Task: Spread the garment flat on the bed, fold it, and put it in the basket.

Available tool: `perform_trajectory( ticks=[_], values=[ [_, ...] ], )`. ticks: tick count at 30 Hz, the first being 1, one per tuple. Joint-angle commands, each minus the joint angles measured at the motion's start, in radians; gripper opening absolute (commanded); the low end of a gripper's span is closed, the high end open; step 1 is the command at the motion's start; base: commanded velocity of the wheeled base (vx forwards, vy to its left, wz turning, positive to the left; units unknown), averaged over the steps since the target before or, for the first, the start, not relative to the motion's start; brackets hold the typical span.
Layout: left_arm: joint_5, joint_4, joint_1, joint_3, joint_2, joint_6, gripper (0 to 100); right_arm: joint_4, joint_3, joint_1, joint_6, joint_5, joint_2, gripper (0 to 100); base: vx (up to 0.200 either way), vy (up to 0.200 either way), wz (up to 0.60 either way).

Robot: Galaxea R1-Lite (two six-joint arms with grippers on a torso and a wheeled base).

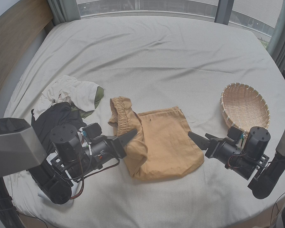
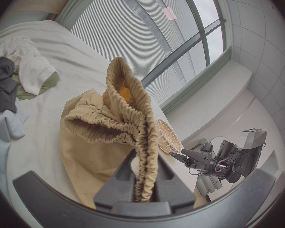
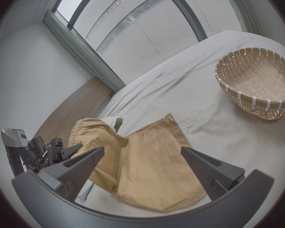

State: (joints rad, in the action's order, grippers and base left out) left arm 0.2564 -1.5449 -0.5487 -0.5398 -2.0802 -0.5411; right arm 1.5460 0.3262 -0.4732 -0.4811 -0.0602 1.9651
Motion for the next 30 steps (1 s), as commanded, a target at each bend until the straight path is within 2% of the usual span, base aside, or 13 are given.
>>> perform_trajectory(
  ticks=[1,12,20,30],
  values=[
    [-0.002,0.000,-0.030,-0.046,-0.049,0.000,0,0.000,-0.001,0.004,-0.001,0.000,-0.003,100,0.000,0.000,0.00],
    [-0.006,0.002,-0.112,-0.201,-0.179,-0.003,0,0.000,-0.001,0.016,-0.017,0.000,-0.005,100,0.000,0.000,0.00],
    [-0.006,0.002,-0.114,-0.255,-0.227,-0.002,0,0.002,-0.001,0.019,-0.034,0.000,-0.003,100,0.000,0.000,0.00],
    [-0.005,0.003,-0.114,-0.256,-0.236,-0.002,0,0.002,-0.001,0.019,-0.040,0.000,-0.003,100,0.000,0.000,0.00]
  ],
)
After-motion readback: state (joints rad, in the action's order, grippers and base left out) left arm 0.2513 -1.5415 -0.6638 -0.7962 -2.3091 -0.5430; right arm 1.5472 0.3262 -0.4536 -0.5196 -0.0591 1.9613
